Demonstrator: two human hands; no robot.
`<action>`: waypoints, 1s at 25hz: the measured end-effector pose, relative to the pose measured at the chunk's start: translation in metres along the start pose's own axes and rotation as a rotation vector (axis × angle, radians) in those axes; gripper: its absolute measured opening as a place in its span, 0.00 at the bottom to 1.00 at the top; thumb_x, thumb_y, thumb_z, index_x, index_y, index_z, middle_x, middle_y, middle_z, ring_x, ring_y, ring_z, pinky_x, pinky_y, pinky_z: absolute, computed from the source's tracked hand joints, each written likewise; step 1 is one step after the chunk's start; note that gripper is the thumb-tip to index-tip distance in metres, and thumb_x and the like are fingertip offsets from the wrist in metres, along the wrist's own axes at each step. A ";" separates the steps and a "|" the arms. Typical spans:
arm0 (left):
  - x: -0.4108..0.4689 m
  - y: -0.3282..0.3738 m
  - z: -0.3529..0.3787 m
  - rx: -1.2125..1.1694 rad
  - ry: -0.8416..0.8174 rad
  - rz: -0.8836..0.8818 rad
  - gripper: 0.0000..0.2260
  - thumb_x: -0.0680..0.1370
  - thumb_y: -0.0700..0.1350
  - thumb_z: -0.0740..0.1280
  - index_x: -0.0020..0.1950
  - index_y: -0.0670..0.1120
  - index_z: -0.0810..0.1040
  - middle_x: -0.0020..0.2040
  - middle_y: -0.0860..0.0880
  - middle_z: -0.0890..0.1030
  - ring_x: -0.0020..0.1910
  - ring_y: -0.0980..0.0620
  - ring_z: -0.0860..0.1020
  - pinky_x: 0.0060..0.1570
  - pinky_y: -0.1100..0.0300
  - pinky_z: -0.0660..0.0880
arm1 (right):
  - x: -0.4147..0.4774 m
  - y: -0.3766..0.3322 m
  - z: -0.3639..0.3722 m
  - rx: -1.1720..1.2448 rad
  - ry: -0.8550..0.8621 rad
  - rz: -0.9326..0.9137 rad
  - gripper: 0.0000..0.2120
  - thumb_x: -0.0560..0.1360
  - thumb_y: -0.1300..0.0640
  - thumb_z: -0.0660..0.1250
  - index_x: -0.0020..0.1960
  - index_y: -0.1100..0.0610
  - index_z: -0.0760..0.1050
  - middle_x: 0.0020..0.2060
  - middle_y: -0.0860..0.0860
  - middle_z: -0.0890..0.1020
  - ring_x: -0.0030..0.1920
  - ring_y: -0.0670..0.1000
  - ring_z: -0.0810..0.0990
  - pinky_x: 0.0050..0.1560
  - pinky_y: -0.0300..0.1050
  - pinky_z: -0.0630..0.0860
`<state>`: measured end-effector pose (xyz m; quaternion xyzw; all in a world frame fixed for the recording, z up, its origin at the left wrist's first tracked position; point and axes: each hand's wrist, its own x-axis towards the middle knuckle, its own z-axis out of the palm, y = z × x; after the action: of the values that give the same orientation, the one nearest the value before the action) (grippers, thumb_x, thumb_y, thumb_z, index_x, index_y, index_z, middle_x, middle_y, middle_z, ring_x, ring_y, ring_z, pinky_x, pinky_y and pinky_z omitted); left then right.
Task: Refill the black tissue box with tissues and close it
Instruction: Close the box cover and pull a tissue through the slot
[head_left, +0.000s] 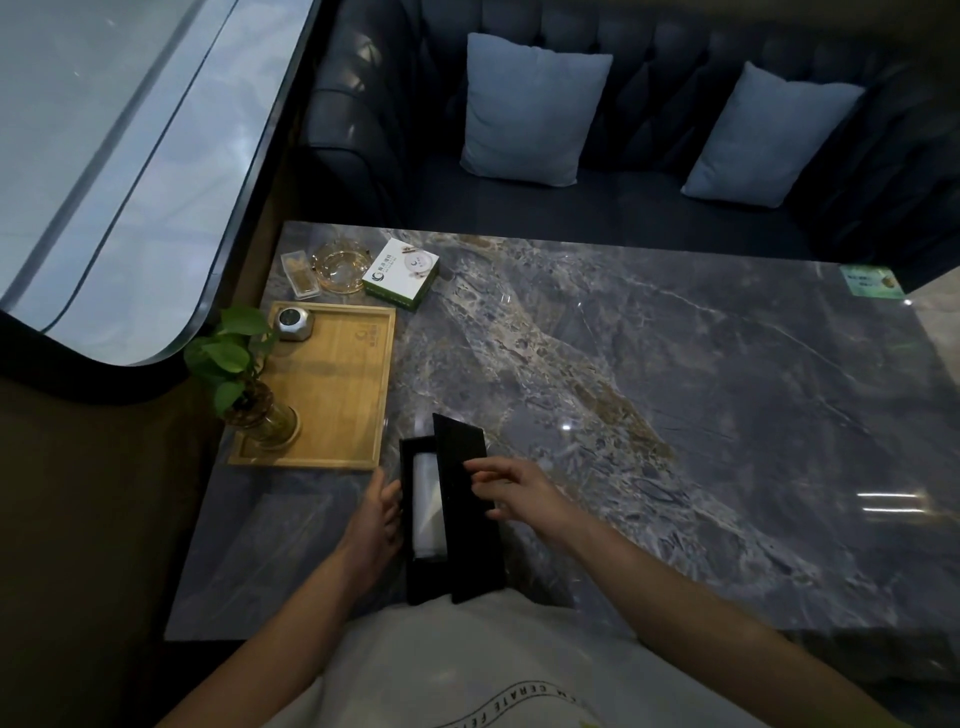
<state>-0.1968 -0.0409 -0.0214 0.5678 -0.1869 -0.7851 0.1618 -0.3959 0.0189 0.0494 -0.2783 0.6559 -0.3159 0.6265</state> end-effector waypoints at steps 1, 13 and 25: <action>0.000 -0.001 -0.001 0.002 -0.007 -0.001 0.32 0.79 0.66 0.52 0.76 0.47 0.63 0.74 0.44 0.68 0.72 0.46 0.68 0.70 0.50 0.64 | 0.001 -0.001 0.000 -0.010 0.001 0.001 0.16 0.77 0.62 0.67 0.64 0.53 0.77 0.50 0.48 0.77 0.53 0.46 0.77 0.56 0.47 0.76; 0.000 -0.001 -0.001 0.080 -0.023 0.015 0.28 0.80 0.64 0.51 0.69 0.48 0.74 0.71 0.39 0.64 0.73 0.39 0.56 0.74 0.46 0.54 | 0.028 0.028 0.008 -0.400 -0.021 0.022 0.22 0.76 0.60 0.68 0.69 0.60 0.72 0.33 0.46 0.78 0.33 0.40 0.76 0.34 0.30 0.71; -0.011 0.000 0.007 0.150 -0.032 0.091 0.14 0.80 0.51 0.59 0.59 0.47 0.80 0.54 0.48 0.85 0.52 0.53 0.83 0.50 0.55 0.77 | 0.042 0.046 0.007 -0.265 0.284 -0.001 0.24 0.74 0.65 0.67 0.69 0.60 0.68 0.59 0.57 0.76 0.54 0.53 0.80 0.48 0.41 0.76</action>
<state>-0.1998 -0.0345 -0.0104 0.5569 -0.2735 -0.7696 0.1512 -0.3904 0.0165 -0.0129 -0.3111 0.7735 -0.2634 0.4853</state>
